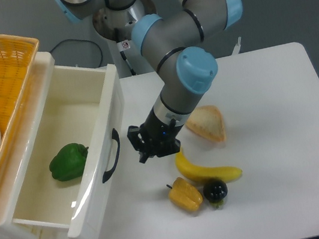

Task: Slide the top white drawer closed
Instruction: 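Lower the gripper against the drawer front beside its black handle, then push the drawer front inward into the cabinet with the gripper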

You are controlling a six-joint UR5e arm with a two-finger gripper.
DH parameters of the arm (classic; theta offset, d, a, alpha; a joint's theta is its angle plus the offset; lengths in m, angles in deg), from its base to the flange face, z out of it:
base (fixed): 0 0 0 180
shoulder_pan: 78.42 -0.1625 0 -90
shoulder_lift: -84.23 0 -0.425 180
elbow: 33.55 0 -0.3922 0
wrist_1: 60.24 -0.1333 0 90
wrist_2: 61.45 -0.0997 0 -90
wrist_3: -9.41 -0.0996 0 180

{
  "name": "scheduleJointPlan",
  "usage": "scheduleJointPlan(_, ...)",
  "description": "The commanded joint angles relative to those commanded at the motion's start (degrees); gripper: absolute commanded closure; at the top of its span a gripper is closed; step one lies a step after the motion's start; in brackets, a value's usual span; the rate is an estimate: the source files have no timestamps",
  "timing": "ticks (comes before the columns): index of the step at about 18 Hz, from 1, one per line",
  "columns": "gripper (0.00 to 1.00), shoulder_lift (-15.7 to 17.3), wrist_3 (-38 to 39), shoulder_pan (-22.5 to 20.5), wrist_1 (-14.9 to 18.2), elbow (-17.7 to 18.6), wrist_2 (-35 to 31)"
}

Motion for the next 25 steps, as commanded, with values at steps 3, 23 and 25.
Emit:
scheduleJointPlan(3, 0.96, 0.0, -0.3, 0.1, 0.3, 0.0, 0.8)
scheduleJointPlan(23, 0.95, 3.2, -6.9, -0.1, 9.5, -0.3, 2.5)
scheduleJointPlan(25, 0.95, 3.3, -6.9, -0.1, 9.6, -0.3, 2.5)
